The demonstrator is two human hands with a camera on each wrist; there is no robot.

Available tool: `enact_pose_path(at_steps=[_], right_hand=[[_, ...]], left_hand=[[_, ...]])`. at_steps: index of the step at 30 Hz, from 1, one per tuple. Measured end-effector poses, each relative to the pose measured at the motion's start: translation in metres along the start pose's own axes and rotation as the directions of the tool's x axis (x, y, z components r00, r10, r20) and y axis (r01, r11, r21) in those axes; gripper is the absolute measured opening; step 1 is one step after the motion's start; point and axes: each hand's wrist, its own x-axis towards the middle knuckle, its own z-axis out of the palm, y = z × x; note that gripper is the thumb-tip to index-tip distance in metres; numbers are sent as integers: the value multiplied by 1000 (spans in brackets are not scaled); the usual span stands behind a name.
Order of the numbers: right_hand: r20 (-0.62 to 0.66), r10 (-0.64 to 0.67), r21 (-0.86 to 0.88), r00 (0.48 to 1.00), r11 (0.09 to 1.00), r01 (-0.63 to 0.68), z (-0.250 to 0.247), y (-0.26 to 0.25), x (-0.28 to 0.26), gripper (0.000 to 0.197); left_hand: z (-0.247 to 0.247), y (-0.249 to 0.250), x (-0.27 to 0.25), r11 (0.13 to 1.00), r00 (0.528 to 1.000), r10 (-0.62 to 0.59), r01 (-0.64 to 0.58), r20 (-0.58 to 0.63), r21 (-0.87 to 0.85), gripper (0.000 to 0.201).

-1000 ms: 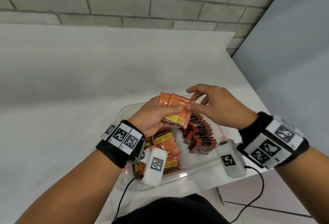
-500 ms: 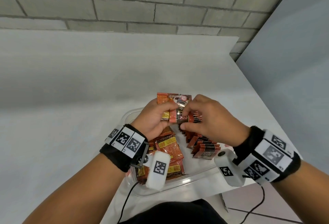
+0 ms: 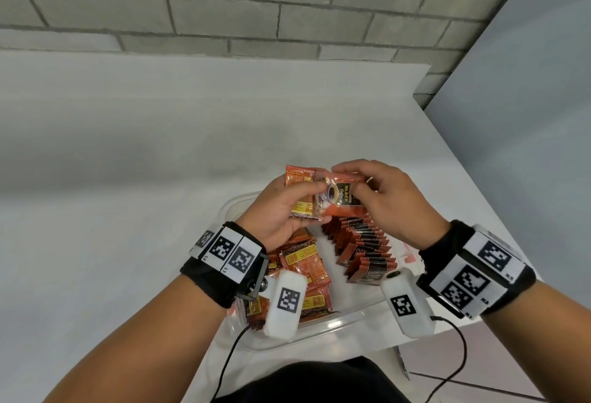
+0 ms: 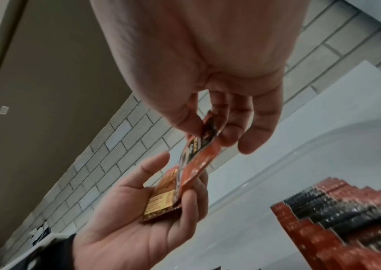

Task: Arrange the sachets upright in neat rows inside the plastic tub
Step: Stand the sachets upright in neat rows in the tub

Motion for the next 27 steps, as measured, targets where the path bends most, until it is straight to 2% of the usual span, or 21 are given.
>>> enact_pose_path(at_steps=[3,5,7,9,11,13,16,20,27], right_hand=[[33,-10,4,999,1000,10,1,-5,2,36],[22,66,119,998,991,-68,1,-5,1,32],[25,144,204,989,968,-147,-1,-5,-1,20],[40,143,241,989,959,-149,-6,-2,-4,13],[54,90,234,994,967,-100,-17,3,-9,14],[119,10,119,993,993,-24,-28,10,-18,15],[298,-64,-133,952,985,108,-33,24,-33,19],[467,-21,-371,884,903,218,-25,45,-46,14],[453,116,-677,884,689,257,-17,53,-48,8]], left_hand=[[0,-1,0,1000,1000,8,-7,-9,26,27],[0,-2,0,999,1000,25,-24,-14,38,32],[0,-2,0,999,999,29,-29,-24,29,33],[0,0,0,1000,999,27,-27,-32,8,27],[0,1,1,999,999,10,-11,-42,-30,15],[-1,2,1,999,997,-4,0,-72,-54,9],[-1,2,1,999,996,-3,-1,-94,-41,8],[0,1,2,1000,995,-11,9,-98,-21,8],[0,1,2,1000,995,-12,13,-95,10,9]])
